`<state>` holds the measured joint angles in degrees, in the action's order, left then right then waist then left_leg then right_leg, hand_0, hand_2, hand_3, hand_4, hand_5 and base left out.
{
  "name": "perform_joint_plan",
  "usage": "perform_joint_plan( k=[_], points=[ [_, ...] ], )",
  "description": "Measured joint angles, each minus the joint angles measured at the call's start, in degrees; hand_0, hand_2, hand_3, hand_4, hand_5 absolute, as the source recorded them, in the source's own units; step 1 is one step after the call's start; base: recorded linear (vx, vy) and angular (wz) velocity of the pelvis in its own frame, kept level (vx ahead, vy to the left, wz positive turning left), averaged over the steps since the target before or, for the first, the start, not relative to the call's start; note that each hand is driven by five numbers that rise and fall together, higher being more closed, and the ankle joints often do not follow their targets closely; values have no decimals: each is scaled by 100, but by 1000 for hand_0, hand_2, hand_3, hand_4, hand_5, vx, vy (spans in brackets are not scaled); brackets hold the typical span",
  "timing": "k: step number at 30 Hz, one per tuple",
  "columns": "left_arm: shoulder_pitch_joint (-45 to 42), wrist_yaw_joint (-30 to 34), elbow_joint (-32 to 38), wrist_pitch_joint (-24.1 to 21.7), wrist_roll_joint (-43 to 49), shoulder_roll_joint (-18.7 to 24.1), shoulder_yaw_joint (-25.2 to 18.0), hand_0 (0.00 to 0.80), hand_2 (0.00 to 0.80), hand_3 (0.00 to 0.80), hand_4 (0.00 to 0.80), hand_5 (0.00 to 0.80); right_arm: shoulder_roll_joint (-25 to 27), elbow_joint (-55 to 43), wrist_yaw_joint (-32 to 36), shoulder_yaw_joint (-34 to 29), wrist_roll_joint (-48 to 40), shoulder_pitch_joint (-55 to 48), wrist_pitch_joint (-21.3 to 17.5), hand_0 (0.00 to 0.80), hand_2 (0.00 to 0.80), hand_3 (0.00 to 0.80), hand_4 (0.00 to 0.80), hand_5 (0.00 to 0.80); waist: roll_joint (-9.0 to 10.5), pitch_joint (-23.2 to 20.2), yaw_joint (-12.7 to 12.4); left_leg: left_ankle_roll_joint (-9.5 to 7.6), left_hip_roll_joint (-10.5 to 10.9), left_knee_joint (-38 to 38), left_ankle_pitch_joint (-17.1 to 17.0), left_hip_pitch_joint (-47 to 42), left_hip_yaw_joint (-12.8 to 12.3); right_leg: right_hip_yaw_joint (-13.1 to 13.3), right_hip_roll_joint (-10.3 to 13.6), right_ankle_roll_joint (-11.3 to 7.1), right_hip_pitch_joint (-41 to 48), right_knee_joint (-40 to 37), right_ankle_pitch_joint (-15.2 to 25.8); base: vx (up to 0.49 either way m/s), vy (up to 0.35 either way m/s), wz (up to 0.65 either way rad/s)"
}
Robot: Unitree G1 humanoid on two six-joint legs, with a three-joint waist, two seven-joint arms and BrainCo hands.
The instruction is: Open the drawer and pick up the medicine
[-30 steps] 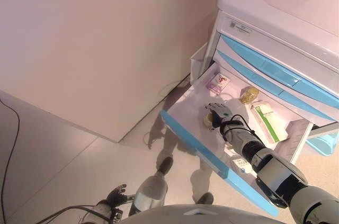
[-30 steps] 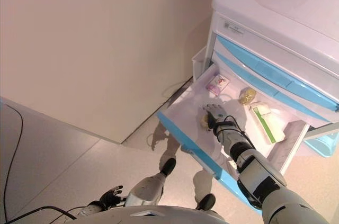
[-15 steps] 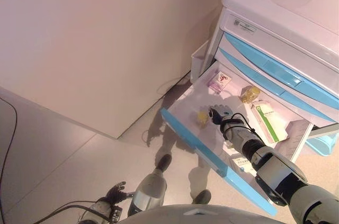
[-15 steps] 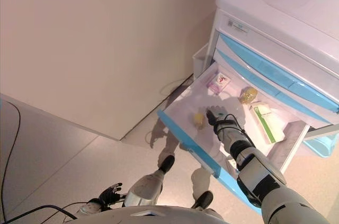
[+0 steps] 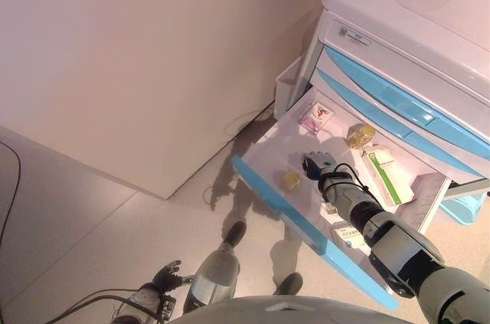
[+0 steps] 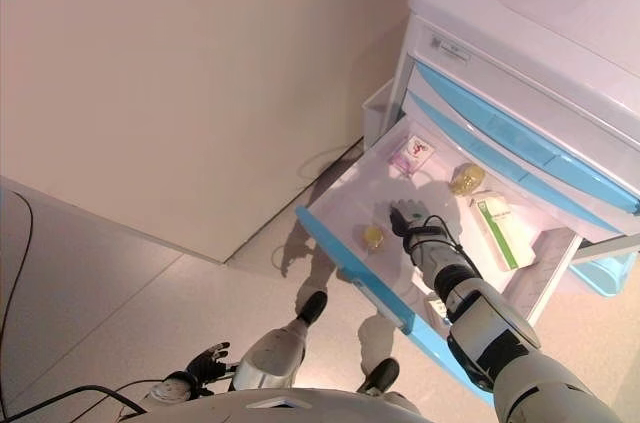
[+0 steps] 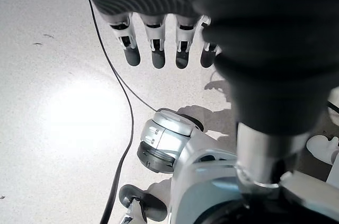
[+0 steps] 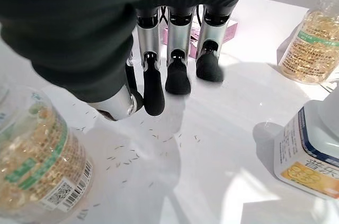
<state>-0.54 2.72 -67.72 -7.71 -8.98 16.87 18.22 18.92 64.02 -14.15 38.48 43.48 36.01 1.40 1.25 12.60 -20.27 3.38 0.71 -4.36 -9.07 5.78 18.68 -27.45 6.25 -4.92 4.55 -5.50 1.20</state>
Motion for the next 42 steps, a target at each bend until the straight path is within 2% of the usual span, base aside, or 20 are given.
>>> perform_joint_plan(
  k=[10,15,29,42],
  points=[
    [2,2,0,3,3,0,1,0,0,0,0,0,-11,2,220,11,563,0,-31,0,0,0,0,0,9,4,-12,-6,1,6,-5,-43,6,-5,-2,-1,50,2,0,0,0,0],
    [7,25,5,5,10,13,-1,0,0,0,0,0,-17,1,352,151,972,3,-279,0,0,0,0,0,32,11,-16,-1,13,8,-8,-42,42,-5,-4,-1,69,4,-1,4,-4,4],
    [55,40,21,9,68,37,0,0,0,0,0,0,-119,-6,249,290,1122,2,-979,0,0,0,0,0,60,15,-78,-1,26,8,-11,-28,72,0,-2,-1,68,21,0,3,-3,1],
    [63,38,66,12,163,43,-1,0,0,0,0,0,-133,-6,251,299,1123,2,-984,0,0,0,0,0,61,13,-79,-4,27,10,-16,-30,79,-3,-2,-1,71,22,0,0,0,0]
  ],
)
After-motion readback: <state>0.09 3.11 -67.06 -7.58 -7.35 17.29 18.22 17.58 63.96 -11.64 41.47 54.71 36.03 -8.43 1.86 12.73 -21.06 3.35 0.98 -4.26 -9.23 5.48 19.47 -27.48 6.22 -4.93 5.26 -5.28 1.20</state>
